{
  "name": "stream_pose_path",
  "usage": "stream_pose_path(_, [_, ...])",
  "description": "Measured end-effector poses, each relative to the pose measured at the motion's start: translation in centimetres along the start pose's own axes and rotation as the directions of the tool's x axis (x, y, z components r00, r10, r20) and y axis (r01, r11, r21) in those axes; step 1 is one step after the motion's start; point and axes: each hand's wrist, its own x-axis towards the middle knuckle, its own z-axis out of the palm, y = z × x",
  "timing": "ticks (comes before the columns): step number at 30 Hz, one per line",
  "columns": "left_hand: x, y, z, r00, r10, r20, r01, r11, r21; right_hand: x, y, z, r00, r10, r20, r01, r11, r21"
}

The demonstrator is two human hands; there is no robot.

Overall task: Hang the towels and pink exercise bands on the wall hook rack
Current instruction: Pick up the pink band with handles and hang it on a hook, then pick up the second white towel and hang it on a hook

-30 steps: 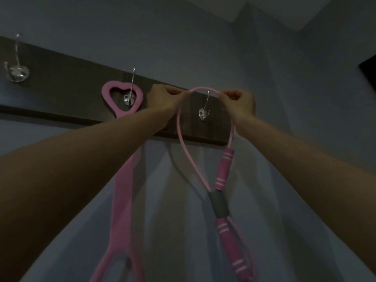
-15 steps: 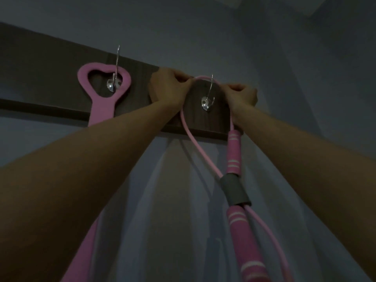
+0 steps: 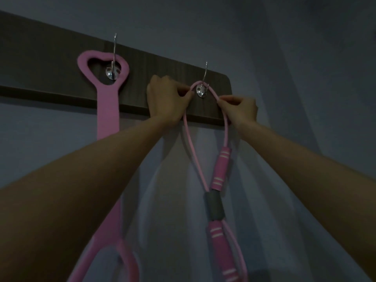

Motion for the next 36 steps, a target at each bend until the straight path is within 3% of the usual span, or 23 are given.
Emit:
stream_pose_path(6, [-2.6, 1.4, -1.8, 0.985, -0.083, 0.152, 0.085, 0.996, -0.005, -3.5, -0.9, -2.1, 0.995, -0.011, 0.095, 0.013, 1.000, -0.024])
stream_pose_path(10, [-5.3, 1.9, -4.6, 0.961, -0.017, 0.277, 0.013, 1.000, 0.015, -6.7, -2.1, -3.5, 0.989, -0.069, 0.130, 0.078, 0.995, -0.068])
stream_pose_path(18, [-12.5, 0.6, -12.3, 0.936, 0.080, 0.343, -0.106, 0.993, 0.058, -15.2, -6.5, -5.9, 0.947, -0.144, 0.287, 0.219, 0.943, -0.249])
stream_pose_path(25, [-20.5, -0.4, -20.5, 0.918, 0.066, 0.390, -0.097, 0.993, 0.061, -26.3, -10.4, -6.6, 0.899, -0.211, 0.385, 0.360, 0.855, -0.373])
stream_pose_path(30, [-25.4, -0.9, -25.8, 0.890, 0.123, 0.438, -0.155, 0.987, 0.039, -34.1, -13.1, -7.7, 0.887, -0.110, 0.449, 0.325, 0.838, -0.439])
stream_pose_path(36, [-30.5, -0.5, -32.2, 0.851, 0.072, 0.520, -0.091, 0.996, 0.012, -42.4, -16.3, -9.8, 0.868, -0.028, 0.495, 0.301, 0.824, -0.479])
